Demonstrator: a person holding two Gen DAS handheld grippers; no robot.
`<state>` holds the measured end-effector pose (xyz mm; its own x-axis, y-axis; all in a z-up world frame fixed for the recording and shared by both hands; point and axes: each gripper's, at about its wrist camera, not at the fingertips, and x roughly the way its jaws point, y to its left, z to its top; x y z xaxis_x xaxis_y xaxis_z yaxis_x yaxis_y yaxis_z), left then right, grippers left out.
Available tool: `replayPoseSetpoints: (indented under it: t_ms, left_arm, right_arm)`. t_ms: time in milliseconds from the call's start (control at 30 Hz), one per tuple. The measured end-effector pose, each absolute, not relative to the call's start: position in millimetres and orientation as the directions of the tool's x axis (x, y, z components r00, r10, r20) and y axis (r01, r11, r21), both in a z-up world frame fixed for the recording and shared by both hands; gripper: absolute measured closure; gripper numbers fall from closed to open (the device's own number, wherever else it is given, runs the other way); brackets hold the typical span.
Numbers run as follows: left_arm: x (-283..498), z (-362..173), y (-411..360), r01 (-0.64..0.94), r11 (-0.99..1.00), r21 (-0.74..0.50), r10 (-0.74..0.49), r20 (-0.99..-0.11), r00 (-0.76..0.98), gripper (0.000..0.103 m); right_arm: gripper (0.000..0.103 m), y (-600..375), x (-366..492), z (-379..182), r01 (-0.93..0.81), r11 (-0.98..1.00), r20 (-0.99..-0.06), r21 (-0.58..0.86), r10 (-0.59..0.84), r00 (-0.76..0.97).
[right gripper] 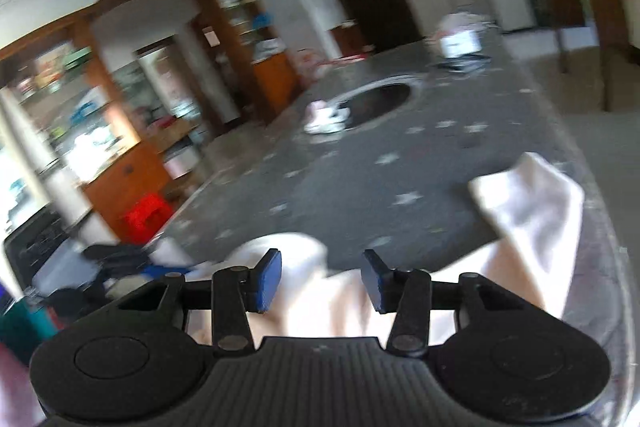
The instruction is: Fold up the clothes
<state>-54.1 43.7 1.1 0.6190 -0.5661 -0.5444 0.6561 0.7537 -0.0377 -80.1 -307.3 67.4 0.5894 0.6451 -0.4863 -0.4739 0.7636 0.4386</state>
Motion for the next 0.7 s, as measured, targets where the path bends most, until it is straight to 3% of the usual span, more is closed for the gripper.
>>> replayPoseSetpoints:
  t_ms: [67, 133, 300, 433, 500, 567, 700]
  left_arm:
    - [-54.0, 0.2, 44.3, 0.649, 0.760, -0.042, -0.560, -0.549, 0.621, 0.081]
    - [-54.6, 2.1, 49.0, 0.633, 0.773, -0.054, -0.554, -0.544, 0.630, 0.088]
    - [-61.4, 6.2, 64.1, 0.613, 0.787, -0.073, -0.547, -0.540, 0.639, 0.089]
    - [-63.3, 5.4, 64.1, 0.623, 0.779, -0.067, -0.552, -0.546, 0.631, 0.086]
    - [-62.9, 5.7, 61.1, 0.630, 0.774, -0.060, -0.556, -0.540, 0.632, 0.078]
    - [-62.0, 5.4, 56.0, 0.641, 0.767, -0.043, -0.559, -0.535, 0.633, 0.060]
    - [-58.2, 1.3, 45.1, 0.656, 0.754, -0.010, -0.555, -0.545, 0.629, 0.059]
  right_arm:
    - [0.058, -303.3, -75.1, 62.3, -0.467, 0.777, -0.506, 0.422, 0.630, 0.590]
    - [0.058, -295.1, -72.3, 58.3, -0.484, 0.774, -0.518, 0.409, 0.633, 0.575]
    - [0.058, -258.7, -84.8, 56.7, -0.604, 0.720, -0.526, 0.341, 0.679, 0.513]
    - [0.058, -236.9, -95.1, 52.4, -0.664, 0.695, -0.554, 0.275, 0.679, 0.482]
    - [0.057, -232.5, -97.0, 49.8, -0.670, 0.695, -0.565, 0.262, 0.673, 0.477]
    - [0.055, -233.1, -95.8, 48.7, -0.664, 0.696, -0.567, 0.273, 0.674, 0.474]
    - [0.061, -236.8, -92.4, 46.8, -0.657, 0.685, -0.569, 0.316, 0.690, 0.446]
